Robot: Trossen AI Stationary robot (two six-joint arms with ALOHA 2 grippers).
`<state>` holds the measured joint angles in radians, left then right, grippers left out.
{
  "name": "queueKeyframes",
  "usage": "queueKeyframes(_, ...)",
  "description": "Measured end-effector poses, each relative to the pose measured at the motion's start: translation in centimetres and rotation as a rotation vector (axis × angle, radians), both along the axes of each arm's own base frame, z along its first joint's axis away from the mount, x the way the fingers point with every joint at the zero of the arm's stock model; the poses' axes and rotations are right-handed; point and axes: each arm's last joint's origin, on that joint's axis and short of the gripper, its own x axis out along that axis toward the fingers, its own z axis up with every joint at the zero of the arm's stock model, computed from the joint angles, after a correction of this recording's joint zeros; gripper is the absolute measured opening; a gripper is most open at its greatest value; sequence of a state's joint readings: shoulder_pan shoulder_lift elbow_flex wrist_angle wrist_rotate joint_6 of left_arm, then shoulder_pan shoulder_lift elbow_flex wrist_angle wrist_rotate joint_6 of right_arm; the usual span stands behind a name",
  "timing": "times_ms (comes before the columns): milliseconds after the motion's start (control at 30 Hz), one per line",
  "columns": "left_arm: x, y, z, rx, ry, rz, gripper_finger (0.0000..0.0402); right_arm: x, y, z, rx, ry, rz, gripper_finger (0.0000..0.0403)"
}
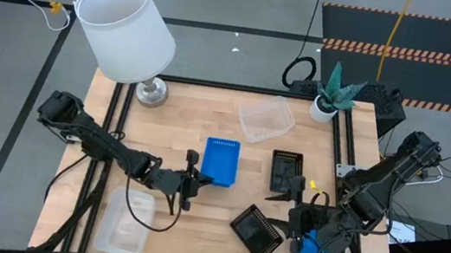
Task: Stack baskets by color
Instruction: Stack the bottom left blue bin on the top left blue bin
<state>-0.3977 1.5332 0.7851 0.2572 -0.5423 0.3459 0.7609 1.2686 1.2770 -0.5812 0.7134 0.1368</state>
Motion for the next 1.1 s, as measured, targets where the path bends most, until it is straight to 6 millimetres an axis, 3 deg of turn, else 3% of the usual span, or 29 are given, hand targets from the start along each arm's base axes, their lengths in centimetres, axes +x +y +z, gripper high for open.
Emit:
queueKeyframes(700, 0.3, 0.6, -0.8, -0.013, 0.045, 0.013, 0.0012, 0.0, 0.0, 0.0, 0.001, 0.001, 0.002, 0.0238)
queueKeyframes(1100, 1.2, 1.2, -2.7, -0.010, 0.096, 0.037, 0.0012, 0.0, 0.0, 0.0, -0.001, 0.002, 0.003, 0.0238)
